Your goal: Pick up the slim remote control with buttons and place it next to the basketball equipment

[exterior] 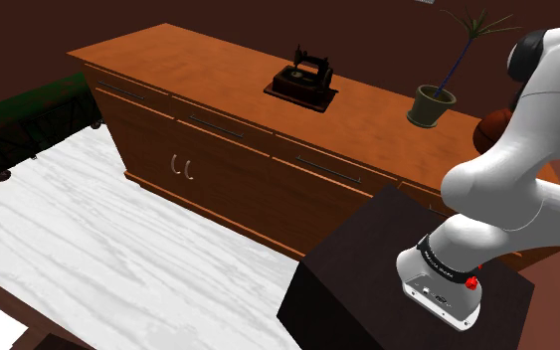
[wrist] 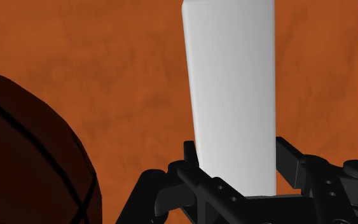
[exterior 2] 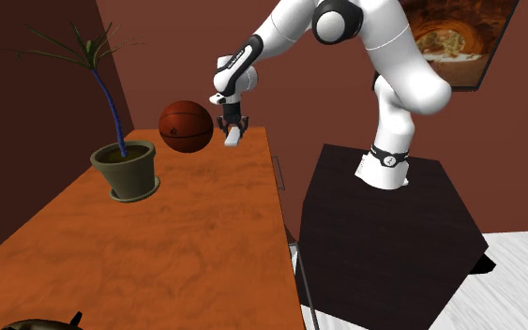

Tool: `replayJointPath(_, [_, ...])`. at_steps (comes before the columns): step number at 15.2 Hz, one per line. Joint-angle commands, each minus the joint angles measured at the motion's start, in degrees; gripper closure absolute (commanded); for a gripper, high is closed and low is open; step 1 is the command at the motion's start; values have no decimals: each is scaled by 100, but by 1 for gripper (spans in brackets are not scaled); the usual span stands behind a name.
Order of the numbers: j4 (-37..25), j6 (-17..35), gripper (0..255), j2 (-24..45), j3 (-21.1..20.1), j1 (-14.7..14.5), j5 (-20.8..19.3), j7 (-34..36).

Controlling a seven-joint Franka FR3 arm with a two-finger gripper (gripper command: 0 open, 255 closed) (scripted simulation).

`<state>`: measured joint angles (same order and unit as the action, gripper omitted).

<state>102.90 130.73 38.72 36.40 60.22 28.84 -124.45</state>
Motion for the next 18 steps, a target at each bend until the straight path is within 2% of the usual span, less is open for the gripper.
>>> replayJointPath(1, [-25, 91, 255, 118, -69, 47, 75, -33])
replayJointPath(9, [-105, 441, 255, 558, -330, 235, 343, -179])
replayJointPath(17, [-105, 441, 255, 558, -330, 235, 342, -179])
replayJointPath(18, [-105, 441, 0, 558, -330, 235, 342, -179])
